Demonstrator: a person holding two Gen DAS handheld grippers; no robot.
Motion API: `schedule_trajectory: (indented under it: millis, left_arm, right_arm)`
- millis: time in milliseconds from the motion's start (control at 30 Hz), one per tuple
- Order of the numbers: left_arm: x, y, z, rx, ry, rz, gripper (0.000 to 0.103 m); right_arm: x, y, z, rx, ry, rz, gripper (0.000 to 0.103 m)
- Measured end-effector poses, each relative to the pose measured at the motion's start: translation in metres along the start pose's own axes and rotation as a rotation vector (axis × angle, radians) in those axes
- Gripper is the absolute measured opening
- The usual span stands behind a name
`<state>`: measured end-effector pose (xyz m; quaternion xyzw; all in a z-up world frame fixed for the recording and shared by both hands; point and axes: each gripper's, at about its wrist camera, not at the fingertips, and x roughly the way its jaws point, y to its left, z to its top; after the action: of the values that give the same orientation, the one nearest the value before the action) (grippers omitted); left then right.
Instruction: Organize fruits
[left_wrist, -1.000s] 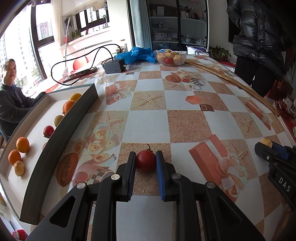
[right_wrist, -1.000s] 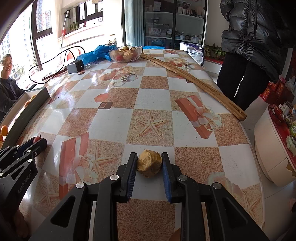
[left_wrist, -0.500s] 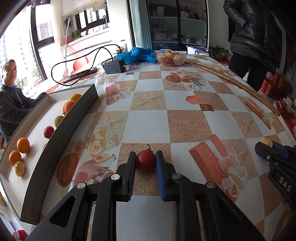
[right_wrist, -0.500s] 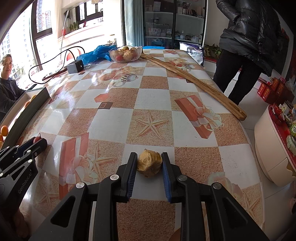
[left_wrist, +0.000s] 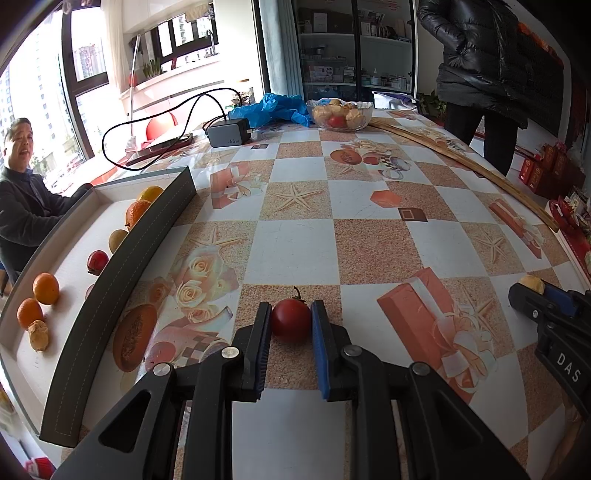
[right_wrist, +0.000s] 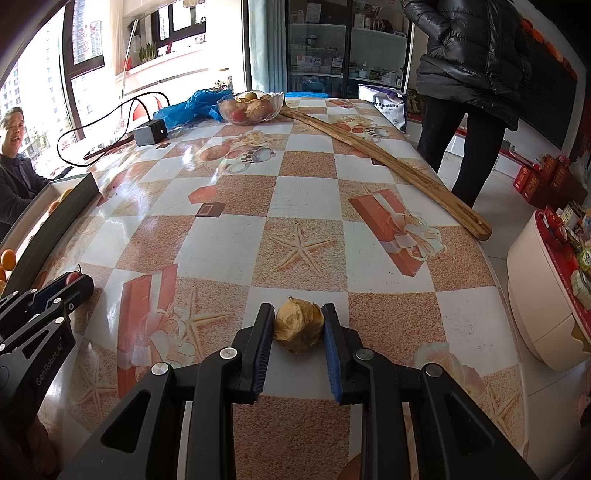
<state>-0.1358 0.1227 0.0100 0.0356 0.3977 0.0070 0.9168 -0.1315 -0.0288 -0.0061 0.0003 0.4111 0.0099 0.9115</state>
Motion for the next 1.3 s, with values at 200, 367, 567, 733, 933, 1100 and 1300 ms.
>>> schedule_trajectory:
  millis: [200, 367, 567, 733, 933, 1100, 1300]
  left_arm:
    - [-0.0001, 0.0, -0.0001, 0.001, 0.0, 0.0, 0.023]
    - [-0.0004, -0.0005, -0.0003, 0.001, 0.0, 0.001, 0.023]
    - [-0.0003, -0.0005, -0.0003, 0.002, 0.0, 0.002, 0.023]
    - [-0.0002, -0.0005, -0.0003, 0.002, 0.0, 0.001, 0.023]
    - [-0.0003, -0.0006, -0.0004, 0.001, 0.0, 0.001, 0.023]
    - [-0.0004, -0.0007, -0.0003, 0.005, -0.001, 0.005, 0.023]
    - [-0.0006, -0.0006, -0.0005, 0.004, -0.001, 0.003, 0.023]
  right_arm:
    - [0.0, 0.0005, 0.0, -0.001, 0.0, -0.001, 0.027]
    - [0.0001, 0.001, 0.0001, -0.001, 0.0, -0.002, 0.027]
    - [0.0001, 0.0016, 0.0002, -0.001, 0.001, -0.002, 0.027]
    - [0.0001, 0.002, 0.0002, -0.002, 0.001, -0.002, 0.028]
    - [-0.0002, 0.0023, 0.0002, -0.001, 0.001, -0.002, 0.027]
    - [-0.0004, 0.0031, 0.0003, -0.002, 0.001, -0.003, 0.028]
    - [-0.0004, 0.0039, 0.0001, -0.007, 0.001, -0.01, 0.028]
